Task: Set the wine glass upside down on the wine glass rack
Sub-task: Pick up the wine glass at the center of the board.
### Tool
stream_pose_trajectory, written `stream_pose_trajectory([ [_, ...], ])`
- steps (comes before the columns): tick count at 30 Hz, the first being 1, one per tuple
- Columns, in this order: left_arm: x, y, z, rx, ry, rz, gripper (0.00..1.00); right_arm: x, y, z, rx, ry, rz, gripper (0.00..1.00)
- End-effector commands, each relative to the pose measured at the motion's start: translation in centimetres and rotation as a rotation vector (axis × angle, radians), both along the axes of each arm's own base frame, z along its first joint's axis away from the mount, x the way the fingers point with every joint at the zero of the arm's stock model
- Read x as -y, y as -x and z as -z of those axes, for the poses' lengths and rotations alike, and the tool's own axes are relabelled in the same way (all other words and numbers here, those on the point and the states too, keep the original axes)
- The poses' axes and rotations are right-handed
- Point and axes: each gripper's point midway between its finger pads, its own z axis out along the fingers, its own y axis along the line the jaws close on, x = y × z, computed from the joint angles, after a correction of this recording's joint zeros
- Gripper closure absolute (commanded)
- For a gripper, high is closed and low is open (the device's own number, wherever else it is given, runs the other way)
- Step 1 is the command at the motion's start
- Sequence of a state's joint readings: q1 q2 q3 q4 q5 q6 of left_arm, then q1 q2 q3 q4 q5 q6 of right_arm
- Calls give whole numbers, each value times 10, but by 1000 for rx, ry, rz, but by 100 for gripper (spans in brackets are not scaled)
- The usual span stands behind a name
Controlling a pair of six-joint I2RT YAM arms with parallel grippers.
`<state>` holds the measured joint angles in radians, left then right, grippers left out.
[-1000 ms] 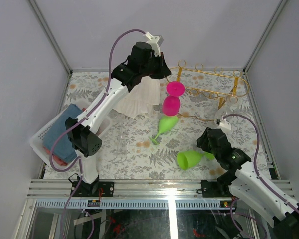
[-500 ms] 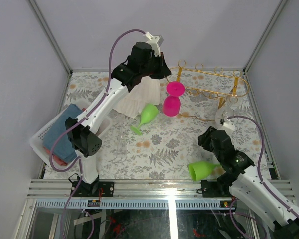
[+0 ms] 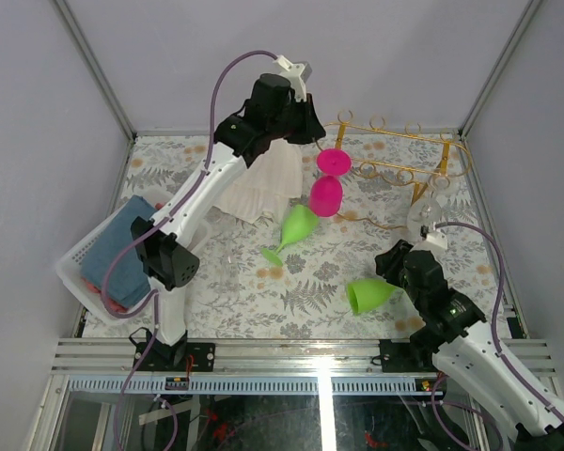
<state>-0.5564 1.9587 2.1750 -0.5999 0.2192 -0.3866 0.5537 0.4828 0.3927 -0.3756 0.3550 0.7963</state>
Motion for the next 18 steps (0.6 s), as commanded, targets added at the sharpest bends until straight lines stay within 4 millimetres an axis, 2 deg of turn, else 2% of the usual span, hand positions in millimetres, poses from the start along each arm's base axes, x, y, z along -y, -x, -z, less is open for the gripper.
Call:
stream_pose_trajectory([
  [1,7,-10,-27,61,45,0,91,4,-4,-11,40,9,16,52],
  [8,13,-25,-22,70,50,-5,88,8,-1,-16,56,8,23,50],
  [11,13,-31,-27,86,65,-9,84,11,2,-21,70,17,22,48],
  [18,5,-40,-55,147,124,-21,72,14,7,-38,121,17,-3,37],
])
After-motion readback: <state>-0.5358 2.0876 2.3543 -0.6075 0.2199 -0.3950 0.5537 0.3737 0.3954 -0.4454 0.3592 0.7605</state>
